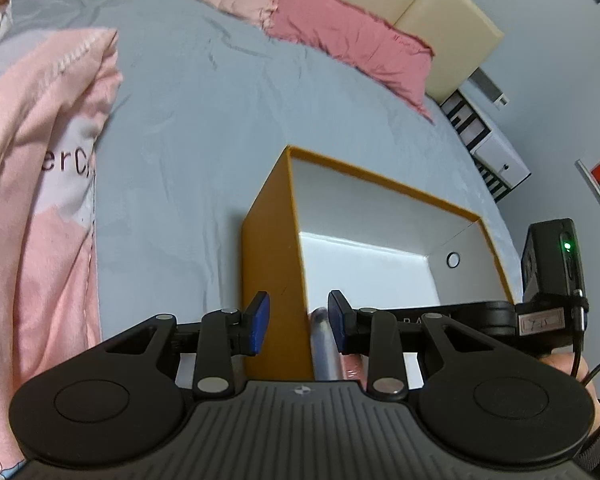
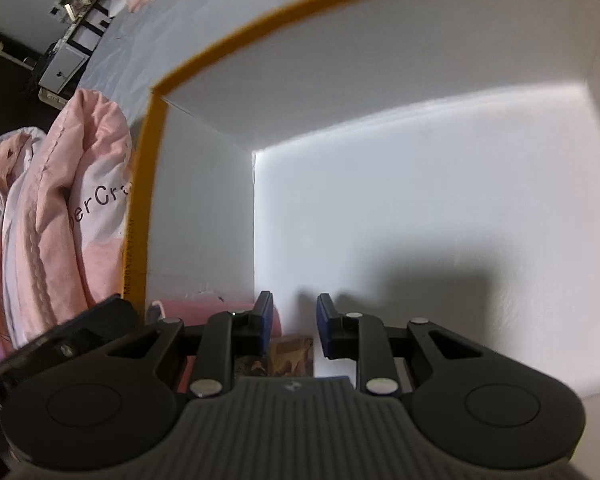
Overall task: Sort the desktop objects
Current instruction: 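Lower the pink notebook into the orange box and open the left tool, then withdraw both tools up from the orange box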
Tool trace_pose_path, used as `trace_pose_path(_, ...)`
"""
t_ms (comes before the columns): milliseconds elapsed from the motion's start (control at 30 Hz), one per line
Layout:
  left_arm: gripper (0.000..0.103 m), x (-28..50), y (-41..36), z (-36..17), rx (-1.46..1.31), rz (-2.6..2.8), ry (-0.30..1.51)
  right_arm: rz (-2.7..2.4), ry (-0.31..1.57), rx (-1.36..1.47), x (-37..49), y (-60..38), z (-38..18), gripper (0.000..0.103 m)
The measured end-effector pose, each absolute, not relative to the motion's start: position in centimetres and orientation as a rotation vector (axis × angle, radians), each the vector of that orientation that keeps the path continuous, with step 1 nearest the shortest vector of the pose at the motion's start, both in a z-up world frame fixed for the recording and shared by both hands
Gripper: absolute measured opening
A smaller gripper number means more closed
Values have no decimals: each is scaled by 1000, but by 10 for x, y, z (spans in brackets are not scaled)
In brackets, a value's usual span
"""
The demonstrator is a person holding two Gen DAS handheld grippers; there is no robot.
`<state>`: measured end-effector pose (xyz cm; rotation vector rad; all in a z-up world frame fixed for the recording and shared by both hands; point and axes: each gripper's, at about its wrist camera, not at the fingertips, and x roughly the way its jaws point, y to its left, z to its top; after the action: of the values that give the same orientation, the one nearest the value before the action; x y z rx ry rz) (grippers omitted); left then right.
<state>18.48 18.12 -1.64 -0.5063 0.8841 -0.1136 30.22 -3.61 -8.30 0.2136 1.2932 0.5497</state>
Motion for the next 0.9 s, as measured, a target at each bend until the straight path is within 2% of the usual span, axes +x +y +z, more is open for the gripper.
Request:
trace_pose_path(500, 36, 130, 165, 23, -365, -148, 677, 619, 828, 74, 207, -77, -11, 29)
trace_pose_path(600, 36, 110, 169, 39, -251, -167, 607, 619, 775, 83, 183, -92, -3, 33)
trace_pose_path(733, 36, 78, 185, 54, -59, -124, 509, 588, 737, 121, 158, -108, 2, 34)
trace_pose_path(900, 36, 49, 214, 46, 113, -141, 467, 526, 739, 160, 133, -119, -2, 34)
